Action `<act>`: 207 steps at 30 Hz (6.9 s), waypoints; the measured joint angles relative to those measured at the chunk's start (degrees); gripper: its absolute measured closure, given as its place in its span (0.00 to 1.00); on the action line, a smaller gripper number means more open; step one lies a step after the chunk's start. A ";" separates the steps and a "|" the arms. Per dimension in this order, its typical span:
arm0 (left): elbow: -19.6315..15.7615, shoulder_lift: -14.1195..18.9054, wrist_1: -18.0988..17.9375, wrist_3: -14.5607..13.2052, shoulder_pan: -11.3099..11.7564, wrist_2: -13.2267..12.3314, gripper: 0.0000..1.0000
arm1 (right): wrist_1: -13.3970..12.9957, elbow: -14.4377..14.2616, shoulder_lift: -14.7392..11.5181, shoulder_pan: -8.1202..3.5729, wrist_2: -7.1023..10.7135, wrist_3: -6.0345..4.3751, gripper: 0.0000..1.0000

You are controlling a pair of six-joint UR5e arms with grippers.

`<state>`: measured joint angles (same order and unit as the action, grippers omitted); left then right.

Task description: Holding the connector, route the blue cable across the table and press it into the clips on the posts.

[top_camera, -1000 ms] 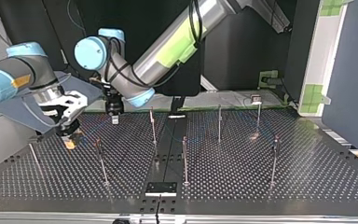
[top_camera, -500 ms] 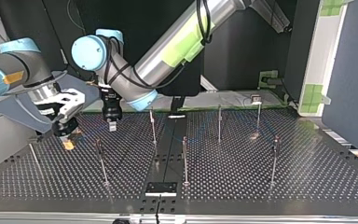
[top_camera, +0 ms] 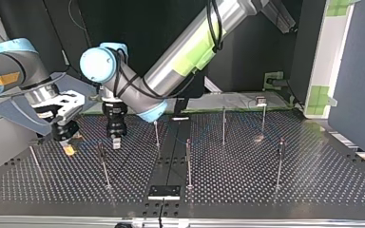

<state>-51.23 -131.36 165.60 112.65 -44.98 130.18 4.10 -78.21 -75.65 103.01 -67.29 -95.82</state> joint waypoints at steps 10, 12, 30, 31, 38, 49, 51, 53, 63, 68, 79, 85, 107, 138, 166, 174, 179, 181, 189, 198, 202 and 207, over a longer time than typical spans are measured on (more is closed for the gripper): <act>0.07 -0.18 -0.88 -0.85 2.47 -3.72 0.98 | -0.49 0.31 1.40 -0.64 0.79 0.00 1.00; 0.06 -0.21 -1.31 -1.01 3.35 -4.78 0.98 | -0.56 0.77 1.81 -0.85 1.01 0.00 1.00; -2.85 -0.17 -1.84 -0.52 5.00 -10.00 0.78 | -0.68 3.15 3.33 -1.55 2.59 0.05 1.00; -3.15 -0.17 -1.89 -0.42 5.01 -10.25 0.78 | -0.68 3.15 3.33 -1.56 2.60 0.07 1.00; -3.85 -0.16 -1.88 -0.16 5.14 -11.42 0.00 | -0.67 3.18 3.35 -1.56 2.59 0.17 1.00; -3.87 -0.15 -0.46 0.04 5.24 -11.48 0.00 | -0.67 3.12 3.49 -1.55 2.60 0.33 1.00; -3.87 -0.07 0.02 0.30 5.27 -11.42 0.00 | -0.67 3.13 3.49 -1.55 2.60 0.31 1.00; -3.86 0.01 0.69 0.85 5.33 -11.20 0.00 | -0.67 3.12 3.50 -1.55 2.60 0.29 1.00; -4.27 3.25 5.51 4.07 4.74 -10.08 0.00 | -0.59 3.10 3.51 -1.32 2.59 0.14 1.00; -6.31 5.41 8.33 3.59 3.81 -12.25 0.00 | -0.53 3.10 3.52 -1.20 2.60 0.10 1.00; -12.59 11.55 11.47 3.41 3.84 -17.16 0.00 | -0.47 3.10 3.52 -0.73 2.60 0.09 1.00; -16.28 15.24 9.09 2.76 3.07 -17.42 0.00 | -0.42 3.09 3.52 -0.64 2.59 0.09 1.00; -28.84 27.81 -3.17 1.60 3.46 -17.19 0.00 | -0.42 2.95 3.59 0.47 2.58 0.19 1.00; -45.95 18.19 -20.32 4.34 1.92 -1.96 0.00 | -0.32 2.90 3.72 1.71 1.47 0.70 1.00; -60.97 12.78 -35.30 7.45 6.31 -6.49 0.00 | -0.34 2.86 3.99 0.09 0.66 0.53 1.00; -65.10 12.77 -39.44 3.55 10.43 -10.52 0.00 | -0.41 2.87 4.11 0.04 0.66 0.59 1.00; -67.64 12.79 -42.00 2.55 12.96 -12.81 0.00 | -0.41 2.86 4.20 0.03 0.66 0.61 1.00; -68.57 12.79 -42.90 2.48 13.89 -13.07 0.00 | -0.41 2.86 4.21 0.03 0.66 0.61 1.00; -73.21 12.78 -47.56 2.15 17.68 -13.11 0.00 | -0.34 2.88 4.30 -0.02 0.66 0.62 1.00; -78.27 12.78 -51.51 2.00 17.29 -13.10 0.00 | -0.32 2.88 4.32 -0.05 0.59 0.69 1.00; -80.35 12.77 -51.98 1.81 17.14 -13.08 0.00 | -0.29 2.88 4.37 -0.04 0.51 0.70 1.00; -81.21 12.77 -52.11 1.71 17.11 -13.07 0.00 | -0.24 2.91 4.39 -0.04 0.49 0.70 1.00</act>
<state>-132.44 -118.59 113.50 114.36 -27.87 117.11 3.85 -75.30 -71.26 102.97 -66.80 -95.12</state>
